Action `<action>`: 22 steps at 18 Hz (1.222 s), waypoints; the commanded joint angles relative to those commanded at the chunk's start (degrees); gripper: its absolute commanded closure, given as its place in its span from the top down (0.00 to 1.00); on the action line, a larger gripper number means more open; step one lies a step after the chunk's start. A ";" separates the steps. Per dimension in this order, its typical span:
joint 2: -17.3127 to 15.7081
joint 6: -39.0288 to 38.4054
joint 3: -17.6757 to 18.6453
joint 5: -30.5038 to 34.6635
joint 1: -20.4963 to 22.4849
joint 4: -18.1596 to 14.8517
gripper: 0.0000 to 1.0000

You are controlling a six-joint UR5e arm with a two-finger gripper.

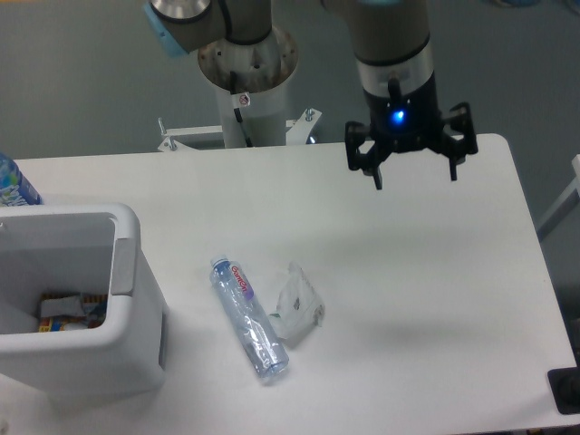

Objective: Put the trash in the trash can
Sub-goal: 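Move the open gripper down over the crumpled clear plastic bag, then lower the gripper onto the plastic bag and close on it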

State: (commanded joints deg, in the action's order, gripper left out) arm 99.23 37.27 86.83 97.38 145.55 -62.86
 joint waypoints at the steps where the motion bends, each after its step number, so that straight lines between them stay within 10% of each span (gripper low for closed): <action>1: 0.26 -0.52 0.62 0.09 -0.70 0.28 1.00; 22: 13.53 -3.43 6.51 -14.15 -6.24 1.60 1.00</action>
State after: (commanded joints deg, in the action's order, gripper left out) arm 112.75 33.84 93.34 83.24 139.31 -61.26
